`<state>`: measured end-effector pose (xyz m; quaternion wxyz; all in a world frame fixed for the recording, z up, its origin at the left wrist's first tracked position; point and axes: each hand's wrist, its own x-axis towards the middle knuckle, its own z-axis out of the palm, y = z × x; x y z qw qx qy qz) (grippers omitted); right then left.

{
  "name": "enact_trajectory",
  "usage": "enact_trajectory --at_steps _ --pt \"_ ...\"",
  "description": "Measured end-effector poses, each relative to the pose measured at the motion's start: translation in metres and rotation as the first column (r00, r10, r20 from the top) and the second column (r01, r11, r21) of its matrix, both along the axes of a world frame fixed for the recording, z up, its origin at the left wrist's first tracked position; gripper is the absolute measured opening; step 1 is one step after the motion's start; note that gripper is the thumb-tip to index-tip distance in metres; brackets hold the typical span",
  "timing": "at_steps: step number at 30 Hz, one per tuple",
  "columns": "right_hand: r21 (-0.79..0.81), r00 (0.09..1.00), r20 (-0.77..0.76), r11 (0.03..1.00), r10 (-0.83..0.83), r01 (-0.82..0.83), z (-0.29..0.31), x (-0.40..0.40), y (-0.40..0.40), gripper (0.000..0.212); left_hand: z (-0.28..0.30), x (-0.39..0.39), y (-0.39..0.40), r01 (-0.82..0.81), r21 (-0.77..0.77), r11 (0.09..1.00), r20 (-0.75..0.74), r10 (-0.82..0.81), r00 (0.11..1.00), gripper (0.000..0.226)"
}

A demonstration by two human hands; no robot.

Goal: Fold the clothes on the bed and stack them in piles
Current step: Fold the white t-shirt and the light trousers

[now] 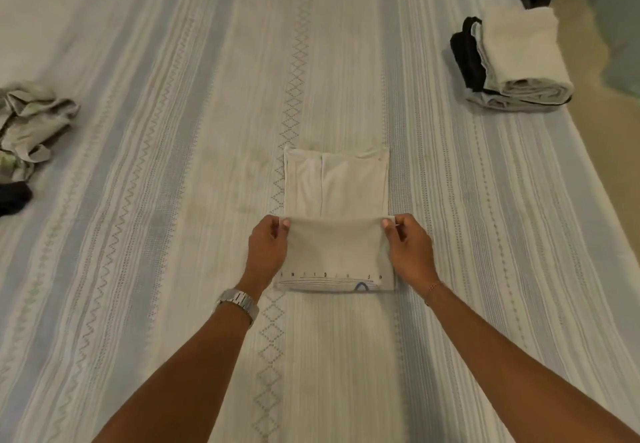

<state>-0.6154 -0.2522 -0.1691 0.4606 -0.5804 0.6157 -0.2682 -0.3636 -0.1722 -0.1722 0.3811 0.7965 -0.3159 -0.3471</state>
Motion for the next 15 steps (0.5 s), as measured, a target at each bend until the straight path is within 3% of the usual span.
enact_trajectory --at_steps 6,15 --pt "-0.162 0.974 -0.225 0.985 0.022 -0.06 -0.038 0.016 -0.028 0.025 -0.028 -0.012 -0.033 -0.045 0.08 0.996 0.338 0.016 0.941 0.025" --pt "-0.291 0.882 -0.471 0.949 -0.034 -0.119 -0.046 0.023 -0.053 0.028 -0.027 -0.009 -0.062 -0.015 0.2 0.98 0.552 -0.1 0.828 0.035"
